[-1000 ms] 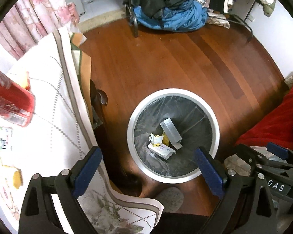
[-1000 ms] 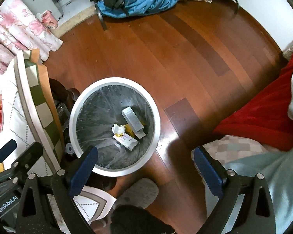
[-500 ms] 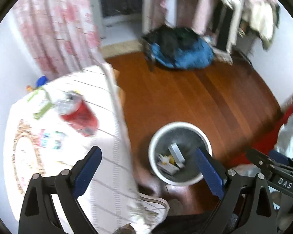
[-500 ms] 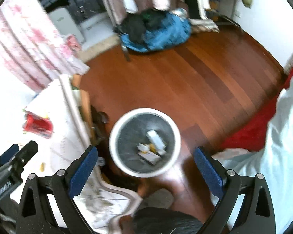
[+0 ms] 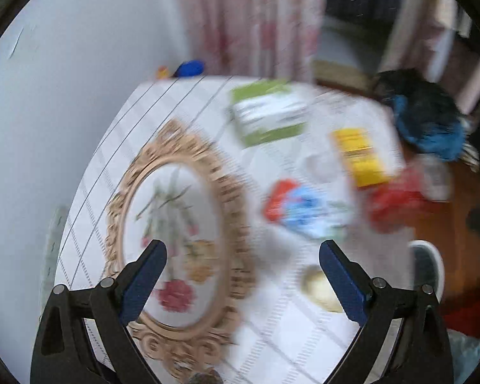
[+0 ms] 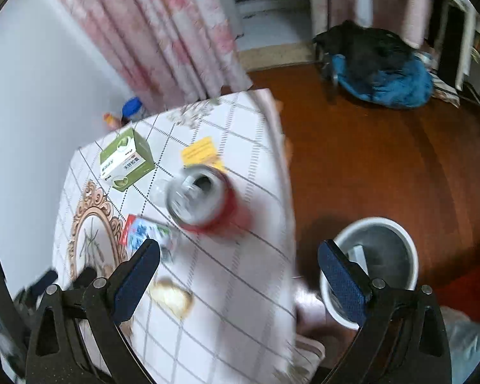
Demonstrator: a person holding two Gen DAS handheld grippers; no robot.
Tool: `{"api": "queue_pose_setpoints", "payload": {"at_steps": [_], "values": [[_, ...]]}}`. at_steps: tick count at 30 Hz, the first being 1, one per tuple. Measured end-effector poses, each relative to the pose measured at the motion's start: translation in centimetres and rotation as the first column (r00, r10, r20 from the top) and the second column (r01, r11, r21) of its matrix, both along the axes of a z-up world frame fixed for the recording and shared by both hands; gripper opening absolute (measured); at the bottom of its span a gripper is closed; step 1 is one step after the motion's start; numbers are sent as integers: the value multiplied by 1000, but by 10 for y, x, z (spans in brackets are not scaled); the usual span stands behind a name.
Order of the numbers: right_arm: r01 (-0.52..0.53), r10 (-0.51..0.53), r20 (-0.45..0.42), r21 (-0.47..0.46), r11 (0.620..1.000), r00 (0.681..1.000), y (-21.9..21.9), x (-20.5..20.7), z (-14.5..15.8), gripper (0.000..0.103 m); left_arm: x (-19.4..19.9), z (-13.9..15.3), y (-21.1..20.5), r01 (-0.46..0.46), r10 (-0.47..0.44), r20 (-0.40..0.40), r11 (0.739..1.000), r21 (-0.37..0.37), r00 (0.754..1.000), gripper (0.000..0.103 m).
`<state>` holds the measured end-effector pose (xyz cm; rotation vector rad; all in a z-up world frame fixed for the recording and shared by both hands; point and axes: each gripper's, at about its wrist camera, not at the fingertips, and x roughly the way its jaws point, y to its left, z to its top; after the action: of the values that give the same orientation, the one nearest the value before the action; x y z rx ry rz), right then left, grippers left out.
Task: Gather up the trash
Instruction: 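Move both tools back over the table, then grasp the red cola can with the right tool while the left tool grasps the Pure Milk carton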
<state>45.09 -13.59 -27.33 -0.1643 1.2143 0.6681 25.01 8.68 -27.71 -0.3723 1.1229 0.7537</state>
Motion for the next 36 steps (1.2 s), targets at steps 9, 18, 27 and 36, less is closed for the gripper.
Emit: {"api": "queue_pose_setpoints", "payload": {"at_steps": [9, 18, 27, 36], "values": [[-6, 3, -31, -123, 992, 1000, 78, 31, -48, 73, -6, -49, 41, -73, 67, -41, 984, -162, 997, 98], [58, -63, -50, -106, 993, 997, 47, 44, -49, 70, 52, -60, 39, -115, 130, 5, 897, -428, 992, 98], [72, -82, -93, -99, 992, 992, 34, 45, -51, 70, 63, -76, 42, -193, 190, -49, 895, -402, 981, 68], [3, -18, -110, -133, 991, 994, 42, 26, -54, 70, 6, -72, 45, -3, -18, -75, 964, -266, 997, 62]]}}
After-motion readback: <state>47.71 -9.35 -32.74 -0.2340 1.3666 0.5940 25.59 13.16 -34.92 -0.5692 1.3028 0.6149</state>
